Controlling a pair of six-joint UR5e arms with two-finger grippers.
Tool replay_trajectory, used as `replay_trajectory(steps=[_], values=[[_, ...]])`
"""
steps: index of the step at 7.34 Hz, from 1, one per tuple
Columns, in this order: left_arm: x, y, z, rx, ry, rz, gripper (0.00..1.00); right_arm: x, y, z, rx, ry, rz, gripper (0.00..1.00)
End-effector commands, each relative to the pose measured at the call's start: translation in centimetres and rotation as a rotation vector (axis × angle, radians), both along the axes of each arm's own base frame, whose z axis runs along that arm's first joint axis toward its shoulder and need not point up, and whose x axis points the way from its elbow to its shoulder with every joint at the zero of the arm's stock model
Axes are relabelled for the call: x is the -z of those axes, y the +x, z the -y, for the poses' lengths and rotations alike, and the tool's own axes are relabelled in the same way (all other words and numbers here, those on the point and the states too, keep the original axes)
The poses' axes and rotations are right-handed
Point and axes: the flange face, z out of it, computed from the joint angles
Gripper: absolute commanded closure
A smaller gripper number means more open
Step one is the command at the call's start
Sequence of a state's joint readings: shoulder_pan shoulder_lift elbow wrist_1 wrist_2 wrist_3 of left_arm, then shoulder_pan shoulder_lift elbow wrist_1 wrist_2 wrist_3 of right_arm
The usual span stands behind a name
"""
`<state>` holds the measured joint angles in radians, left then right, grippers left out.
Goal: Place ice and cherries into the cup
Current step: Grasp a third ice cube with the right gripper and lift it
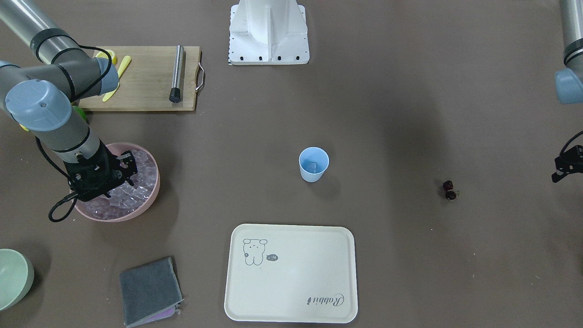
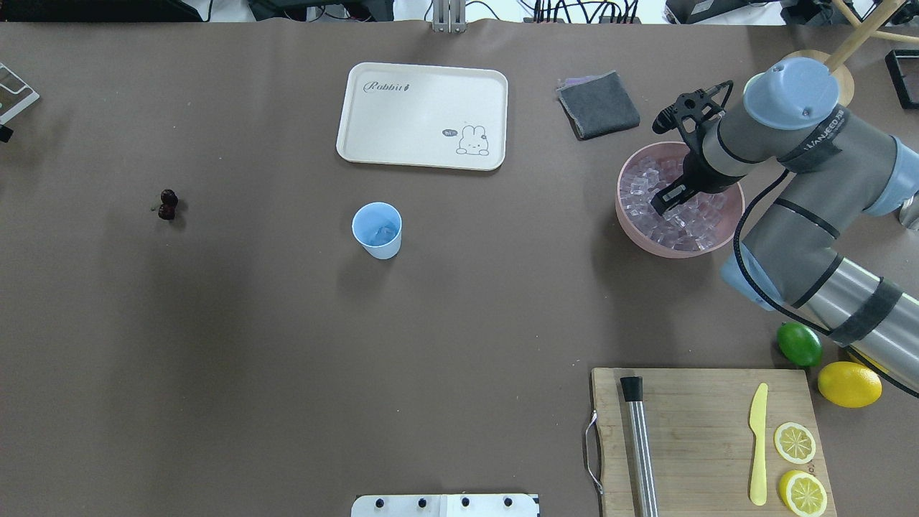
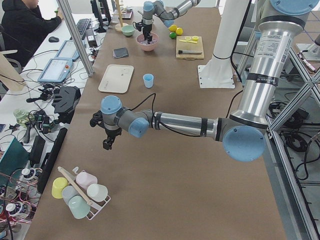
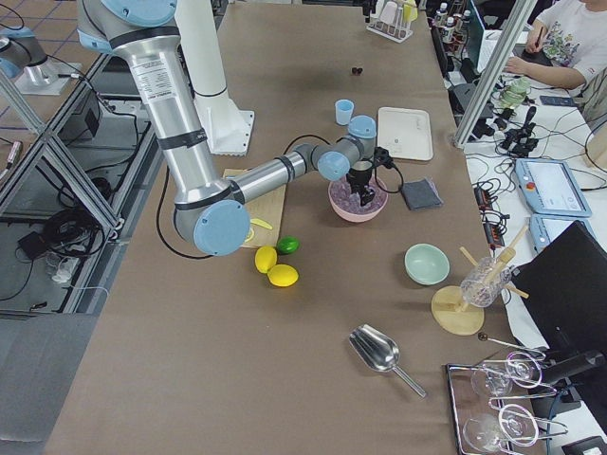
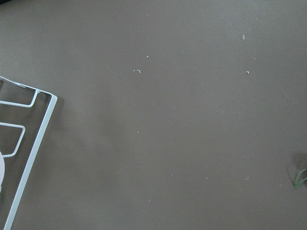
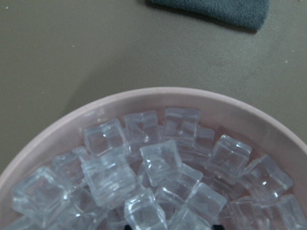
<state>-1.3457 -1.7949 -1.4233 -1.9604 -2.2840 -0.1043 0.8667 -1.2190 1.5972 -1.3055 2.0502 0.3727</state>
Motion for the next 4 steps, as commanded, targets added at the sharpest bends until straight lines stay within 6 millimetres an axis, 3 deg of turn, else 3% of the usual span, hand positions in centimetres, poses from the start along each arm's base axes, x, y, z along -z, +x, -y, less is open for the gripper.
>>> replay_trajectory(steps=[1, 2, 4], values=[[0.1, 0.0, 0.1, 0.001, 0.0, -0.001, 0.02, 0.1, 0.0, 0.0, 0.0, 0.001, 0.002, 0.53], [0.2, 0.0, 0.1, 0.001, 0.002, -0.001, 0.02, 0.2, 0.2, 0.1, -0.002, 0.002, 0.004, 0.61], [0.0, 0.0, 0.0, 0.001, -0.001, 0.0, 0.02, 1.2, 1.3, 0.3, -0.014, -0.008, 0.004, 0.85]])
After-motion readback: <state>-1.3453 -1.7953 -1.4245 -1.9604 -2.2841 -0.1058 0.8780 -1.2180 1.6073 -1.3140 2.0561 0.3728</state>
